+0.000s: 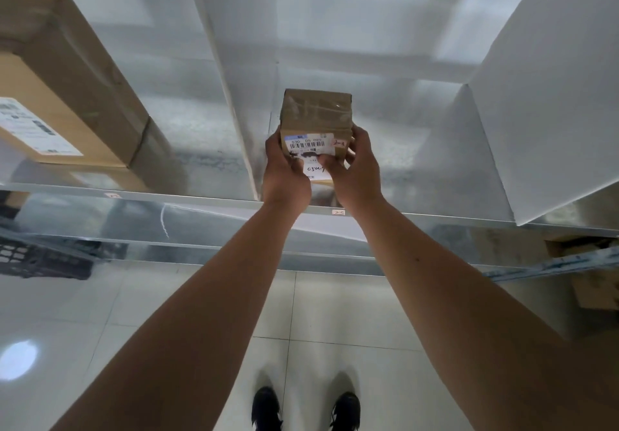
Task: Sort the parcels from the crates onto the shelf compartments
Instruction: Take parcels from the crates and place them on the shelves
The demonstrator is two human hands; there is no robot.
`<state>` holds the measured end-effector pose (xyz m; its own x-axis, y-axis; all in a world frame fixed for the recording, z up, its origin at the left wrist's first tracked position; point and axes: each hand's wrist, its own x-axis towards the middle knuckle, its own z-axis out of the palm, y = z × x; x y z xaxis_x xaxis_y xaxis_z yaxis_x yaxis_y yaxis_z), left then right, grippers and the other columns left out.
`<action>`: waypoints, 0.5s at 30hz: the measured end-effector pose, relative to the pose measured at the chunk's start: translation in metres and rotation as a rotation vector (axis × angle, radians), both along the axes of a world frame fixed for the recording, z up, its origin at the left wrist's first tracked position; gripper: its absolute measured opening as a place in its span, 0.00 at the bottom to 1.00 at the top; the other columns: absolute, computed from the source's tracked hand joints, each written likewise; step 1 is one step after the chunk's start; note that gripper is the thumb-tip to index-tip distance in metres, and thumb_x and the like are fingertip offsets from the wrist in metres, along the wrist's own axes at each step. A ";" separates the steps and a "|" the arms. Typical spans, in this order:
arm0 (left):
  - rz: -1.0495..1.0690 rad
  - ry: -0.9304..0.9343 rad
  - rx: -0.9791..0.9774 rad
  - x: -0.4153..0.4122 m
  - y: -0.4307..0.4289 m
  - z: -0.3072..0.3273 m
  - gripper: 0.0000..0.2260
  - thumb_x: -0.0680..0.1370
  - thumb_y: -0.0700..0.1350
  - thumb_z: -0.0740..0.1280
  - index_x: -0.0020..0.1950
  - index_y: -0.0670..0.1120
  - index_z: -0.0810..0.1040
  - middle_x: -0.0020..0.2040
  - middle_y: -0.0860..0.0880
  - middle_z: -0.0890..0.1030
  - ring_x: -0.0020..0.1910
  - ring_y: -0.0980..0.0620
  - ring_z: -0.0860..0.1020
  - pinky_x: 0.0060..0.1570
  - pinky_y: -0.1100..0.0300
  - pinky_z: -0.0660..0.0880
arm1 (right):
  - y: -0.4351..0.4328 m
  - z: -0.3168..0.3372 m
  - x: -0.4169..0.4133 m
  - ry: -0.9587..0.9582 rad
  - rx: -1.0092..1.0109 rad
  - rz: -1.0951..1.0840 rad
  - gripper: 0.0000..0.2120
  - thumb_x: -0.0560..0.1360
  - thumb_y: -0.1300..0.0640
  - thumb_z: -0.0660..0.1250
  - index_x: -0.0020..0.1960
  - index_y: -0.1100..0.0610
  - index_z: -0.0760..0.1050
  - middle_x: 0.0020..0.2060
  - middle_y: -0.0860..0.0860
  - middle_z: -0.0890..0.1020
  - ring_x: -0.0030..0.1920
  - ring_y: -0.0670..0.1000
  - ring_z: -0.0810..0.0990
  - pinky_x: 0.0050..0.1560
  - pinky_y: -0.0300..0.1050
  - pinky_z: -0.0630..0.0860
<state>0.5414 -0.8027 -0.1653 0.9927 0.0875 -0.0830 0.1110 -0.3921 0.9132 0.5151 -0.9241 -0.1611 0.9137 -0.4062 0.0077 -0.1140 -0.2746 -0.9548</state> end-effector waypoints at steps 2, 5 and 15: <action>-0.027 0.000 0.011 0.009 -0.001 0.000 0.24 0.84 0.35 0.58 0.79 0.51 0.64 0.56 0.54 0.78 0.51 0.52 0.77 0.37 0.74 0.67 | -0.002 -0.001 0.009 -0.002 0.004 -0.005 0.36 0.74 0.65 0.76 0.79 0.53 0.67 0.66 0.50 0.82 0.63 0.50 0.83 0.65 0.52 0.81; -0.045 0.006 -0.002 0.020 -0.001 0.000 0.24 0.85 0.34 0.57 0.80 0.50 0.62 0.57 0.52 0.78 0.52 0.52 0.76 0.38 0.81 0.66 | -0.001 -0.003 0.020 -0.002 0.004 -0.019 0.36 0.74 0.64 0.75 0.78 0.51 0.66 0.65 0.49 0.82 0.63 0.49 0.83 0.65 0.53 0.81; -0.038 0.036 -0.001 0.026 -0.003 0.004 0.24 0.86 0.35 0.57 0.80 0.50 0.61 0.58 0.53 0.78 0.53 0.53 0.76 0.37 0.81 0.66 | -0.001 -0.004 0.029 0.015 0.030 -0.041 0.36 0.74 0.63 0.76 0.78 0.49 0.67 0.65 0.47 0.83 0.63 0.49 0.83 0.66 0.56 0.81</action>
<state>0.5673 -0.8062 -0.1612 0.9916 0.0496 -0.1193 0.1292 -0.3957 0.9093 0.5439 -0.9246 -0.1651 0.8964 -0.4430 -0.0180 -0.1385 -0.2412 -0.9605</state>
